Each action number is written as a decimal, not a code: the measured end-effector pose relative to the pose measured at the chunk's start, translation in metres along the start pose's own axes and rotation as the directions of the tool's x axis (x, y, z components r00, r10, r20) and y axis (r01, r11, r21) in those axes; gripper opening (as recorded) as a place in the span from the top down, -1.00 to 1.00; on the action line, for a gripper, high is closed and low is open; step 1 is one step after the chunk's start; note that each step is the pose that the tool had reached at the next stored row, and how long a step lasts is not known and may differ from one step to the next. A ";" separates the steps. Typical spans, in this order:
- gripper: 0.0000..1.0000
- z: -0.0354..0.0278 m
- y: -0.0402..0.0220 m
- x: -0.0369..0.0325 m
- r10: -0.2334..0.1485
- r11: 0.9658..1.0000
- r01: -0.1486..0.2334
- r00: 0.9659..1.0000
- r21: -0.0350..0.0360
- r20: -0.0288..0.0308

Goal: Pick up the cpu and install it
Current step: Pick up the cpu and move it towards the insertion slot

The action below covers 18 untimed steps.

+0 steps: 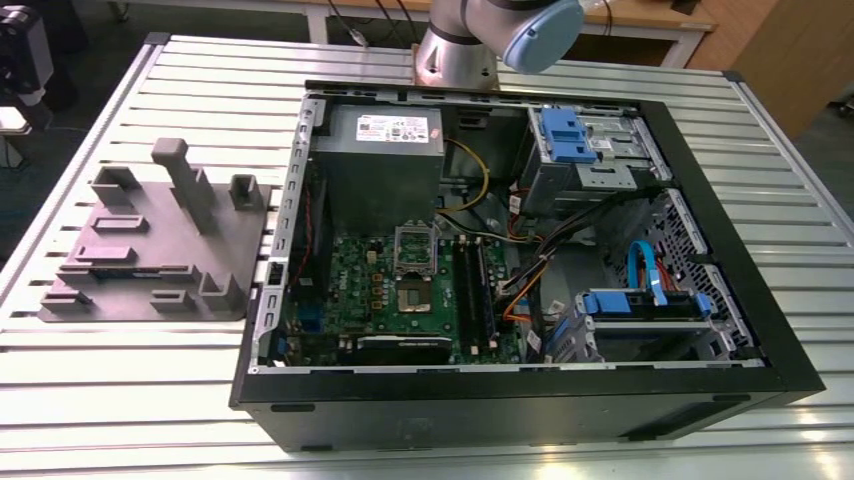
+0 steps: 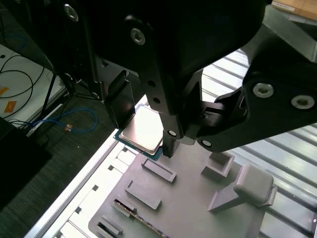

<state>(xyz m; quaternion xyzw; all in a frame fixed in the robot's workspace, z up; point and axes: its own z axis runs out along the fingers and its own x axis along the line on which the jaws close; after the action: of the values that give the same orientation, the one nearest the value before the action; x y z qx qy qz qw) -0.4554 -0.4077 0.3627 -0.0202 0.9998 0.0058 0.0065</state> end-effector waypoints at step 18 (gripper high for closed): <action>0.06 -0.0003 -0.0001 -0.0017 0.000 1.000 0.000 1.000 0.000 0.000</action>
<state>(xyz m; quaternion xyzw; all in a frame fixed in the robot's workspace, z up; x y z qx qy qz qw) -0.4537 -0.4077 0.3630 -0.0202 0.9998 0.0057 0.0063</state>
